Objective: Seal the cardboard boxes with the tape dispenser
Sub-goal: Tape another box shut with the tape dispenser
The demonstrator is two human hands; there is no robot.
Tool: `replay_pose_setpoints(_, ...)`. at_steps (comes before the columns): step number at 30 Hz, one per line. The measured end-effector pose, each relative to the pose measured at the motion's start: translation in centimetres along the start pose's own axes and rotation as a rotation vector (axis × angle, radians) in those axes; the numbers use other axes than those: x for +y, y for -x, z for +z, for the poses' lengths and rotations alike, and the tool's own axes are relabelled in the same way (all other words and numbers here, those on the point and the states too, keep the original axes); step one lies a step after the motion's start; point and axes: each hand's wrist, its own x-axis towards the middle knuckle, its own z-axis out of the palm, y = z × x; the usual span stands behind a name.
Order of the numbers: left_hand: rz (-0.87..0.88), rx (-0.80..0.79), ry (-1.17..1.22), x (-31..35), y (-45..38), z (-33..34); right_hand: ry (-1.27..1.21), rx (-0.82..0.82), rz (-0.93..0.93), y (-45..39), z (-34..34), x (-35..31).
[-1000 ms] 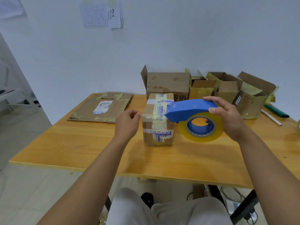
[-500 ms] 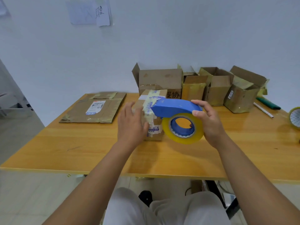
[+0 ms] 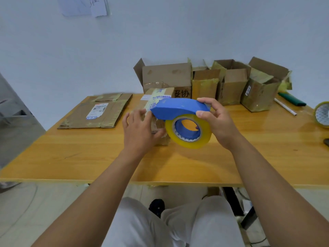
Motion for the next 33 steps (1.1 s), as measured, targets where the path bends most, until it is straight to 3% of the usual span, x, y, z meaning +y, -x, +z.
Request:
replay_pose_setpoints(13, -0.052, -0.017, 0.022, 0.7, -0.5, -0.6, 0.257, -0.107, -0.015, 2.7, -8.1, -1.2)
replay_pose_setpoints(19, -0.013, -0.111, 0.006, 0.6, -0.8, -2.0, 0.447, -0.215, -0.031, 0.9, -5.8, -1.9)
replay_pose_setpoints(26, -0.238, -0.275, 0.140, 2.8, -3.0, -3.4, 0.472, -0.229, 0.012, -1.6, -3.9, -1.8)
replay_pose_setpoints(29, -0.280, -0.278, 0.086, 3.1, -3.2, -3.2, 0.679, -0.312, 0.047, -2.0, -3.0, -1.2)
replay_pose_setpoints(31, -0.265, -0.273, 0.028, 3.2, -3.2, -2.8, 0.693, -0.234, 0.073, -1.6, -3.5, -0.2)
replay_pose_setpoints(33, -0.244, -0.256, -0.032, 3.3, -3.3, -2.5, 0.562, -0.048, 0.083, -1.2, -4.9, 0.5)
